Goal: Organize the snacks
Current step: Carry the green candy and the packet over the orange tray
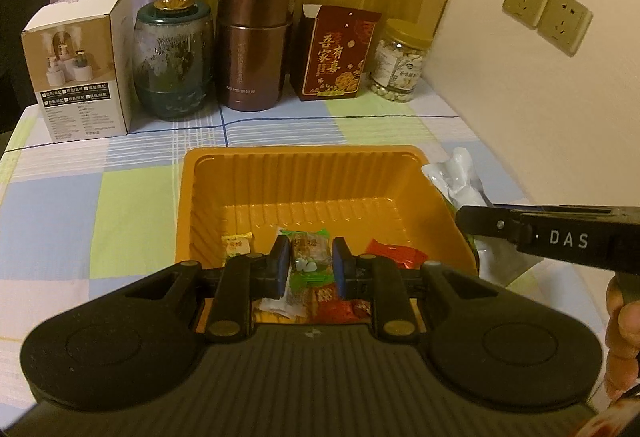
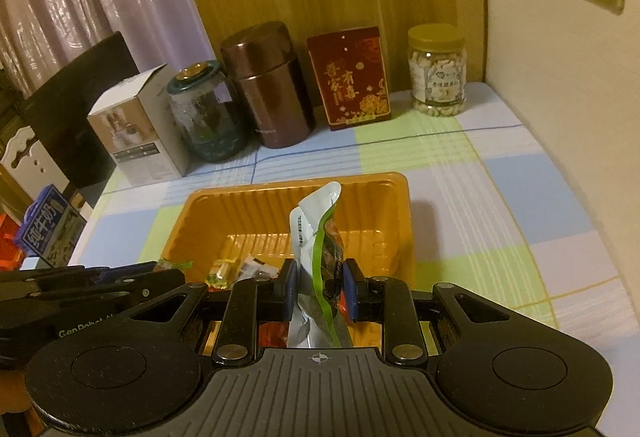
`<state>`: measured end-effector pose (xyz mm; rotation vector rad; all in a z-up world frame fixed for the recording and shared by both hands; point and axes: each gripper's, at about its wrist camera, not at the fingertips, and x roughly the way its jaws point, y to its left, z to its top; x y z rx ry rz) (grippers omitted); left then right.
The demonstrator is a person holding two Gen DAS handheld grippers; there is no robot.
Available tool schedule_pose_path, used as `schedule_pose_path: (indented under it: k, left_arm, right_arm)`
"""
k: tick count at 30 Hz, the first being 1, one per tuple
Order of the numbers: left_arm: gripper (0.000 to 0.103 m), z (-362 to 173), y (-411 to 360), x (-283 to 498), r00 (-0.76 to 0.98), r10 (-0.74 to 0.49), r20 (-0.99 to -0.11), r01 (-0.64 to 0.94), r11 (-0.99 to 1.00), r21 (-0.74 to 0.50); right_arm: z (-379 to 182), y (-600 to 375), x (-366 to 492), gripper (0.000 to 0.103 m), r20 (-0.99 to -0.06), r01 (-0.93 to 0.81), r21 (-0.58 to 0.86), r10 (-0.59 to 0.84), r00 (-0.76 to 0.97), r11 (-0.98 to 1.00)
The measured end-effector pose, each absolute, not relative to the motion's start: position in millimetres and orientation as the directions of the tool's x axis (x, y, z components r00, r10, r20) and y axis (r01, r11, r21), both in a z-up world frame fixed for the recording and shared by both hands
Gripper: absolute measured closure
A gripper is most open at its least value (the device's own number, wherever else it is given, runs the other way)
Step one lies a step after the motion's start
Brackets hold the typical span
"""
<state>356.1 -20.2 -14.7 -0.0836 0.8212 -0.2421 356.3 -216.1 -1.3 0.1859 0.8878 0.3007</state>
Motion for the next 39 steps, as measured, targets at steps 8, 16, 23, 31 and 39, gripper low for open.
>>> schedule_pose_path:
  k: [8,16,23,31,39]
  left_arm:
    - [0.083,-30,-20,381,0.648,-0.219,-0.729,0.168,0.975,-0.144]
    - [0.083,-43,-20,393,0.639,-0.205,-0.741,0.166,0.978,-0.128]
    - [0.083,-49,-21,397,0.632,-0.205,-0.748,0.163,0.978,-0.131]
    - [0.082,-53,-21,401,0.629,-0.197,-0.752,0.149,0.980,-0.132]
    - [0.074,-51,-17,398,0.640,-0.192,-0.744,0.146,0.981,-0.127]
  right_arm:
    - [-16,-210,383,0.078,-0.741,-0.154,0.332,0.358,0.568,0.931]
    - [-26,-202,399,0.078,-0.747,-0.140,0.354,0.369,0.552,0.925]
    - [-34,-200,402,0.078,-0.759,-0.134,0.353,0.367,0.538,0.926]
    - [-37,-199,402,0.078,-0.764,-0.133,0.352,0.366,0.532,0.927]
    - [-39,-201,401,0.078,-0.769,-0.126,0.347,0.359,0.529,0.929]
